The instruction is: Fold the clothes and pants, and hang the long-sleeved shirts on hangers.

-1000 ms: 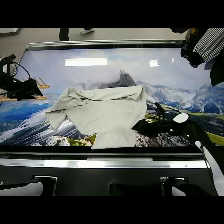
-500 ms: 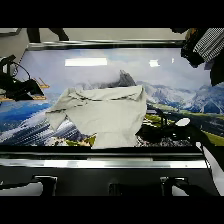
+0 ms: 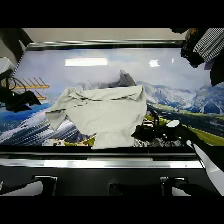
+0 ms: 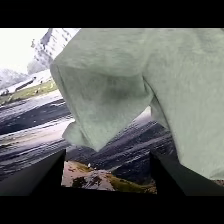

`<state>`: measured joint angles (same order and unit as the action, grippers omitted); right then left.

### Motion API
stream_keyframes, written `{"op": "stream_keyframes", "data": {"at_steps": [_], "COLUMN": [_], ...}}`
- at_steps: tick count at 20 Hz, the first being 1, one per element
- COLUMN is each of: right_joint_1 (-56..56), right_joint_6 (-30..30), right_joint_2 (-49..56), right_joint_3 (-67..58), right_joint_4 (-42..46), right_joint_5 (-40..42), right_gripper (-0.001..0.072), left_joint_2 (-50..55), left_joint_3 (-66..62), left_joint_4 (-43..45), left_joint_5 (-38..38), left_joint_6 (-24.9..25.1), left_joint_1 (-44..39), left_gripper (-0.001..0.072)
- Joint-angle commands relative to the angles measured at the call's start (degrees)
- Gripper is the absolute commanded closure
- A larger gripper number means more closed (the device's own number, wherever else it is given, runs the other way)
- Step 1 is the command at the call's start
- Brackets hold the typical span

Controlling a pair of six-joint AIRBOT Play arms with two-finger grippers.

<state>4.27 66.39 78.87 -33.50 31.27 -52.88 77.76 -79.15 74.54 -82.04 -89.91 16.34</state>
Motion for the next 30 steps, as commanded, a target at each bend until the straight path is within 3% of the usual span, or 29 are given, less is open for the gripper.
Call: {"op": "stream_keyframes", "data": {"at_steps": [1, 7, 12, 21, 22, 26, 30], "right_joint_1": [0.63, 0.63, 0.63, 0.63, 0.63, 0.63, 0.63], "right_joint_6": [-0.11, 4.83, 7.37, 9.51, 9.57, 10.01, 10.14], "right_joint_2": [-1.07, -7.34, -10.23, -14.19, -14.67, -15.54, -16.22], "right_joint_3": [-0.02, -0.02, -0.02, -0.02, -0.02, -0.17, -5.90], "right_joint_4": [-1.07, -0.61, -0.63, -0.57, -0.59, -0.70, 0.15], "right_joint_5": [0.68, -4.24, -5.68, -5.25, -5.20, -4.90, -5.11], "right_gripper": [0.0678, 0.0678, 0.0679, 0.0679, 0.0679, 0.0679, 0.0680], "left_joint_2": [-4.09, -1.99, 2.91, 7.65, 7.65, 7.63, 7.28], "left_joint_3": [13.33, 25.79, 26.45, 26.45, 26.43, 26.25, 22.29], "left_joint_4": [-9.53, -12.26, -16.09, -16.59, -16.59, -22.49, -34.67], "left_joint_5": [9.66, 18.97, 19.63, 19.71, 19.69, 17.49, 9.81], "left_joint_6": [6.05, 14.32, 21.03, 22.69, 22.67, 25.24, 29.09], "left_joint_1": [6.88, 11.54, 10.93, 5.81, 4.81, 3.13, 3.26], "left_gripper": [0.0112, 0.0113, 0.0112, 0.0126, 0.0154, 0.0683, 0.0685]}}
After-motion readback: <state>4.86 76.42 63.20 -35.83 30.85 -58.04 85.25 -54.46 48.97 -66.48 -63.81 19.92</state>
